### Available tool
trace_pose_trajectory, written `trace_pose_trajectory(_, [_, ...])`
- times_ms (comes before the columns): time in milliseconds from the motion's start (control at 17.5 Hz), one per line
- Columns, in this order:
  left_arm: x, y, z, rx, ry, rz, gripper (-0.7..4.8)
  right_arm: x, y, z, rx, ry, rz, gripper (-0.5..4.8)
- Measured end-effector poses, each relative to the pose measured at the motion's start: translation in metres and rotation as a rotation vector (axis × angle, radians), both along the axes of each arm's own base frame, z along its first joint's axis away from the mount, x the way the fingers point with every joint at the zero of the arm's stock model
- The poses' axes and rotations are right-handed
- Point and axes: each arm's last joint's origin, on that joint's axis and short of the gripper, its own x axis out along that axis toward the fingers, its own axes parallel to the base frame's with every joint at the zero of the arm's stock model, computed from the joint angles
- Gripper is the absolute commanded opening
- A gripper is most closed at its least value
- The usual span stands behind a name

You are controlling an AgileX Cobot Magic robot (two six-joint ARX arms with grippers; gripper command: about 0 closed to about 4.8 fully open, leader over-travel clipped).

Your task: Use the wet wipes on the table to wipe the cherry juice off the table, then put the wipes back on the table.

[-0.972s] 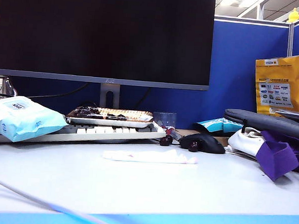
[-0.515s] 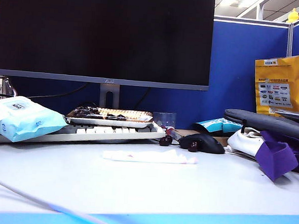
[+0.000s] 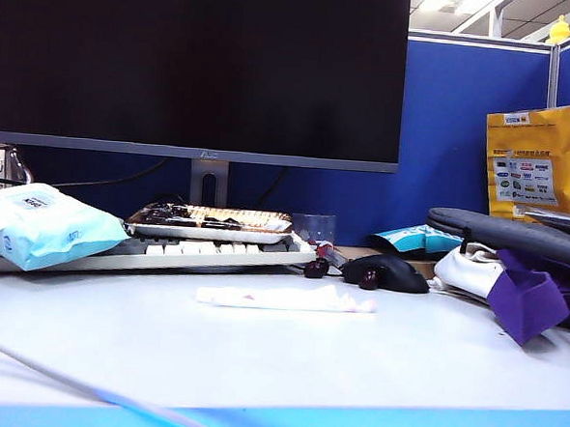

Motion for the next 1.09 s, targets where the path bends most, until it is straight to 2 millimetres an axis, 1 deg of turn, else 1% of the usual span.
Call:
trace_pose_trajectory(57, [0.0,0.0,0.0,0.0,0.0,0.0,-0.04,-0.004,-0.003,-0.016,0.048,-0.008,0.033,-0.05])
trace_pose_trajectory(229, [0.0,0.0,0.0,0.0,0.0,0.0,-0.04,-0.004,-0.007,-0.04,0.065,-0.003,0.022,-0.05])
trace_pose_trajectory(457, [0.0,0.0,0.0,0.0,0.0,0.0,-0.04,0.003,-0.009,-0.067,0.056,0.074,-0.014,-0.05])
trace_pose_trajectory(515, [0.0,0.0,0.0,0.0,0.0,0.0,-0.04,0.005,-0.008,-0.082,0.052,0.105,-0.013,-0.05])
trace_pose_trajectory(686, [0.0,0.0,0.0,0.0,0.0,0.0,-0.04,0.006,-0.008,-0.093,0.049,0.153,-0.015,-0.05])
trace_pose_trajectory(858, [0.0,0.0,0.0,0.0,0.0,0.0,-0.04,0.005,-0.008,-0.106,0.031,0.278,-0.021,-0.05])
trace_pose_trajectory(1086, [0.0,0.0,0.0,0.0,0.0,0.0,-0.04,0.005,-0.009,-0.106,0.059,0.287,-0.024,-0.05])
